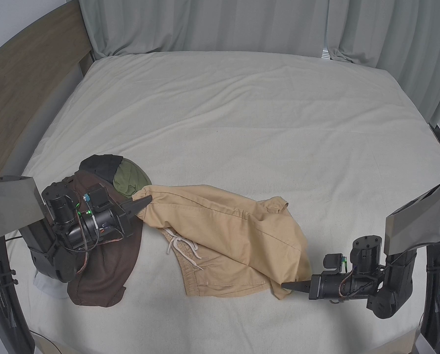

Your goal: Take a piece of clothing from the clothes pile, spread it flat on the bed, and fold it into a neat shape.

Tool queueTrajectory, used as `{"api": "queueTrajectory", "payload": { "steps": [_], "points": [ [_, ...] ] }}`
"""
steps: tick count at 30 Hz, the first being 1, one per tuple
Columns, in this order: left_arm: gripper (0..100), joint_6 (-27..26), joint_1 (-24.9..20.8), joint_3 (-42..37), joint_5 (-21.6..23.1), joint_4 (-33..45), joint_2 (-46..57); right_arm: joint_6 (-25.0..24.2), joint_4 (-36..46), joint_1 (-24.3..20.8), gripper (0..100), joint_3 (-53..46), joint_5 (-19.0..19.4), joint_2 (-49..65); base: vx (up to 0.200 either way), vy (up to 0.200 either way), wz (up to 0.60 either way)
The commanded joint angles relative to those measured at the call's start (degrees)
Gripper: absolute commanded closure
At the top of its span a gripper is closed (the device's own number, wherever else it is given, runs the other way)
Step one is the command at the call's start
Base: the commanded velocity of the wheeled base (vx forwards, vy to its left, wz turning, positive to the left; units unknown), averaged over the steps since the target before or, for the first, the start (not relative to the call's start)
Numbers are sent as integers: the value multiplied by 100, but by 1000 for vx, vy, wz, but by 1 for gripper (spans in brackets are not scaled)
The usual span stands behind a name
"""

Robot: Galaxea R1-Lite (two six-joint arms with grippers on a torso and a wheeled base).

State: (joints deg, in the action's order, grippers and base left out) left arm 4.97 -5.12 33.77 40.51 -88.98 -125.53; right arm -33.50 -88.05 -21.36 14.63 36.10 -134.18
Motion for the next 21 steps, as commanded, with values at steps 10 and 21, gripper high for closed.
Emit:
{"api": "queueTrajectory", "payload": {
  "steps": [10, 21],
  "points": [
    [100, -5, -15, -11, 1, -14, -7, 116, -1, 721, 0, 277, -15, 542, 0, 0, 0],
    [100, -5, -15, -19, 10, -14, 2, 107, -1, 1116, 0, 664, -24, 419, 0, 0, 0]
  ]
}}
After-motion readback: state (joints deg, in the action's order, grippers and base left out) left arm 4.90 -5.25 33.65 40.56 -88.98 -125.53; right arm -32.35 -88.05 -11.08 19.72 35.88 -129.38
